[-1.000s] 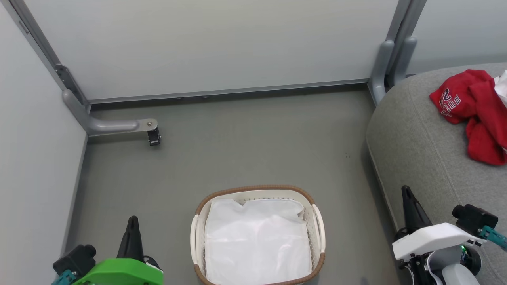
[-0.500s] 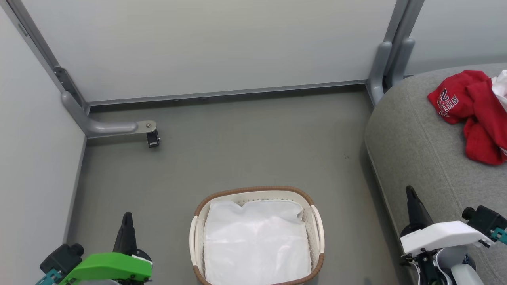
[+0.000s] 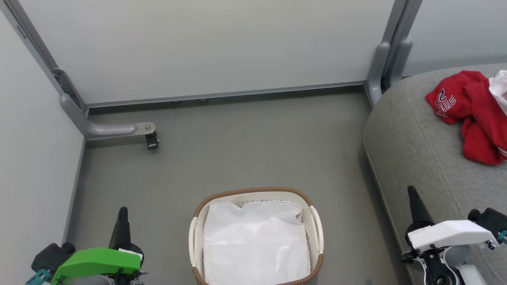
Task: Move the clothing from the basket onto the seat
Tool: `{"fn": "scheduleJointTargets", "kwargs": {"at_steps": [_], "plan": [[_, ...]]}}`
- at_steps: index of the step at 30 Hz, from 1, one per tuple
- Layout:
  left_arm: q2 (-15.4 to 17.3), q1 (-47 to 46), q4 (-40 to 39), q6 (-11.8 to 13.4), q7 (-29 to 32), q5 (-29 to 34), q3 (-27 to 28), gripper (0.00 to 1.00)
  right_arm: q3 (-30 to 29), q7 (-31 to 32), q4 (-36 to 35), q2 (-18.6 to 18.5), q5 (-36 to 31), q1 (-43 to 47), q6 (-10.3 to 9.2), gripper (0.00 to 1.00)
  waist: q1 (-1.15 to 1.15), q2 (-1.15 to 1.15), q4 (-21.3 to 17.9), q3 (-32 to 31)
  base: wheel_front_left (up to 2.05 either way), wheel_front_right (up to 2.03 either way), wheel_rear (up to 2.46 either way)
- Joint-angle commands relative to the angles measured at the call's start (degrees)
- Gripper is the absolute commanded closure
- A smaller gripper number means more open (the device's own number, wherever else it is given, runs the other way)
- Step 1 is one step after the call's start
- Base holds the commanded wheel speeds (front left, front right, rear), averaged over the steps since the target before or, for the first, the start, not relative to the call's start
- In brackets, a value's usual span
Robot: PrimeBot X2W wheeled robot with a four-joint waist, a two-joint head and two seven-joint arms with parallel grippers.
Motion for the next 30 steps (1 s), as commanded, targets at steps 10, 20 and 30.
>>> {"fn": "scheduleJointTargets", "kwargs": {"at_steps": [10,20,30], "plan": [[0.5,-2.3,-0.9,-0.8,1.8,-6.5,1.4,1.00,-0.9,1.9,-1.1,-0.4,7.1,-1.0,-0.02,1.00,0.00,0.00,-0.2,-0.2,0.00,0.00,0.00],[0.5,-2.8,-1.1,-1.2,3.3,-11.5,2.4,1.00,-1.3,3.5,-1.3,-0.4,12.6,-1.1,-0.03,1.00,0.00,0.00,-0.4,-0.4,0.00,0.00,0.00],[0.5,-3.2,-1.3,-1.5,4.7,-16.1,3.3,1.00,-1.8,4.8,-1.6,-0.5,17.7,-1.2,-0.03,1.00,0.00,0.00,-0.6,-0.6,0.00,0.00,0.00]]}}
